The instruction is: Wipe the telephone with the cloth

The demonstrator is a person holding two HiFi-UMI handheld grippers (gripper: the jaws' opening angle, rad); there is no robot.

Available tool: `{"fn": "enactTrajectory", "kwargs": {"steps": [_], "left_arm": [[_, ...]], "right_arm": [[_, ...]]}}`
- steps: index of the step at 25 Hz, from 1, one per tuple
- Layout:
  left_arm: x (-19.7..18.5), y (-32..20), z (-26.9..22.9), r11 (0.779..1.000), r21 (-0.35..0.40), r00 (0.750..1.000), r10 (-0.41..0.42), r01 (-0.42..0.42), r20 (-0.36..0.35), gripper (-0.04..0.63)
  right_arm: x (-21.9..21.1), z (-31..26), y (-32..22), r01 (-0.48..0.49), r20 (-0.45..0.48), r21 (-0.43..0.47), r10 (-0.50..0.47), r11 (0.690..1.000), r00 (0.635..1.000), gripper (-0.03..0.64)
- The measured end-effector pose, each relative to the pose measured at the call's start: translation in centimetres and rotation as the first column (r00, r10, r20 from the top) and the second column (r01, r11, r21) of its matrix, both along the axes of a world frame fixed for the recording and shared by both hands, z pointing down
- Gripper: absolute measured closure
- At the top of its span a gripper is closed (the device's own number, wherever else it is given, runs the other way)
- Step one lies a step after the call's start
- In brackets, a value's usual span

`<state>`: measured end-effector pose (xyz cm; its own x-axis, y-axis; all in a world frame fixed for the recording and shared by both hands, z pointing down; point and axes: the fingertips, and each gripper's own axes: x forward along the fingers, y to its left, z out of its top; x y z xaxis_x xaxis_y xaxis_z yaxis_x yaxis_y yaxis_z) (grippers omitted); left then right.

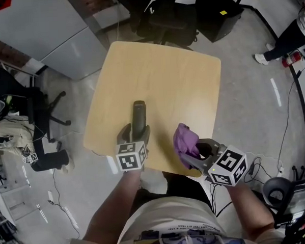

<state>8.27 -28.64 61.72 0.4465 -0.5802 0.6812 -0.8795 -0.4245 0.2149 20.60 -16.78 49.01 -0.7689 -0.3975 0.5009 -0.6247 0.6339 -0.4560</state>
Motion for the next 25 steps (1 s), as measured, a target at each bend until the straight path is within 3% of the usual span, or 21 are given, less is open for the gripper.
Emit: {"fn": "enactTrajectory", "kwargs": {"steps": [6,10,14,17,20,22,25], "left_arm": [[-0.8,1.7,-3.6,0.996,0.057,0.993,0.069,-0.064,-0.095,0.244],[-2.2,3.9,-6.9,0.988,0.088,0.970,0.141,-0.125,-0.200,0.243],[-3.6,8.1,-10.0,0.953,0.118,0.888,0.302,-0.278,-0.346,0.273],[-6.1,11.3,-12.2,0.924,0.151,0.830,0.383,-0.353,-0.405,0.309],[-9.2,14.6,-14.2,0.899,0.185,0.790,0.437,-0.397,-0.430,0.431],[-11.4,16.5,-15.1,0.880,0.216,0.771,0.476,-0.424,-0.423,0.560],[-14.5,19.0,-15.8,0.851,0.235,0.736,0.524,-0.469,-0.429,0.592]], "right_arm": [[-2.0,-0.8,0.0,-0.004,-0.008,0.042,0.004,0.999,1.000,0.508],[-4.0,-1.7,0.6,-0.010,-0.029,0.074,0.012,0.997,0.999,0.508],[-6.6,-2.5,1.9,-0.043,-0.058,0.102,0.049,0.994,0.997,0.508],[-9.7,-3.4,3.3,-0.069,-0.060,0.124,0.077,0.990,0.995,0.508],[-13.3,-4.1,5.4,-0.078,-0.068,0.147,0.089,0.986,0.994,0.508],[-15.8,-4.4,6.9,-0.091,-0.074,0.161,0.104,0.983,0.992,0.508],[-19.3,-4.6,9.1,-0.114,-0.082,0.175,0.130,0.978,0.988,0.508]]}}
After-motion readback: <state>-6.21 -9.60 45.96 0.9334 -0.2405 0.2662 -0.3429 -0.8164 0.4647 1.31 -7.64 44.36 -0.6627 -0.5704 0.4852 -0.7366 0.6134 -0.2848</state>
